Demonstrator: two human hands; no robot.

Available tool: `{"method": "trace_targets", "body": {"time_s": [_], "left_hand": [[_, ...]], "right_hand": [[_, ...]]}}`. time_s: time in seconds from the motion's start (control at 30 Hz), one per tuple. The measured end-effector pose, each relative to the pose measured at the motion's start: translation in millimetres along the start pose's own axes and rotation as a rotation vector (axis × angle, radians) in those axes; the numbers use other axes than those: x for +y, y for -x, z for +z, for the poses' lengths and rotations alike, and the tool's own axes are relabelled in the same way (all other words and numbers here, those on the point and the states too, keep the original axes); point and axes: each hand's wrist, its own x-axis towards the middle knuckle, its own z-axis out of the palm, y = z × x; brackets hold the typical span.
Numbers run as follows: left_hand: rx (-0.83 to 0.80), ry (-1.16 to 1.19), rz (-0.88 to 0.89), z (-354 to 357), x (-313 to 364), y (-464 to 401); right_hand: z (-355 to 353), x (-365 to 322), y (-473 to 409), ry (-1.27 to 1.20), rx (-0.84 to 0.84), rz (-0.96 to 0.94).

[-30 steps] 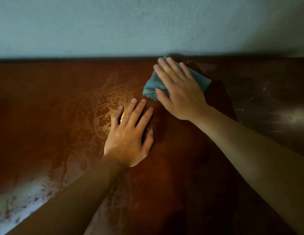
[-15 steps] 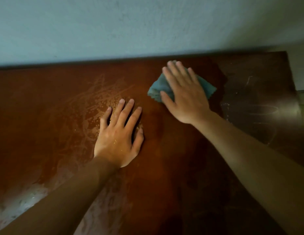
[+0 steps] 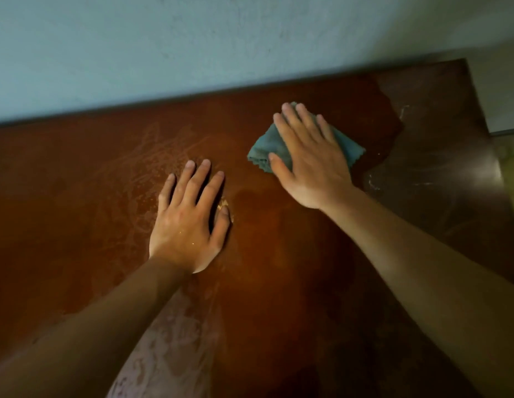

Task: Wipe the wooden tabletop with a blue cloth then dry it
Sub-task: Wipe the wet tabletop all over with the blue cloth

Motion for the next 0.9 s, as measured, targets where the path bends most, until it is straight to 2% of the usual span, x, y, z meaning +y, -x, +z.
{"method": "trace_targets", "body": {"time_s": [0.07,0.13,0.23,0.3,0.4,0.5,0.57,0.63,0.73,0.8,0.9], "left_hand": [[-0.003,0.005,-0.005,-1,0,0],[-0.004,0.010,-0.011,-2,1,0],[-0.020,0.020,-0.020,-4,2,-1],[-0.028,0.030,-0.030,-6,4,-1],[-0.011,0.046,-0.060,-12,16,-8],[0.015,0.088,0.056,-14,48,-22],[0.011,0.114,0.167,-10,76,-35],[-0.021,0.112,0.198,-5,99,-51],[-0.041,0.102,0.077,5,118,-81],[-0.045,0.091,-0.015,12,124,-99],[-0.050,0.037,-0.032,21,128,-106]], "right_hand": [[-8,41,-2,0.003,0.046,0.091],[-18,83,-2,-0.013,0.060,0.285],[-20,88,0,-0.044,0.066,0.470],[-13,61,11,-0.045,0.079,0.445],[-3,29,37,0.004,0.023,0.207],[-6,48,46,0.009,0.020,0.073],[-11,79,43,-0.002,0.053,0.132],[-18,113,39,-0.005,0.063,0.310],[-20,120,37,-0.017,0.086,0.483],[-15,98,41,-0.026,0.122,0.489],[-2,70,61,0.000,0.106,0.307]]}}
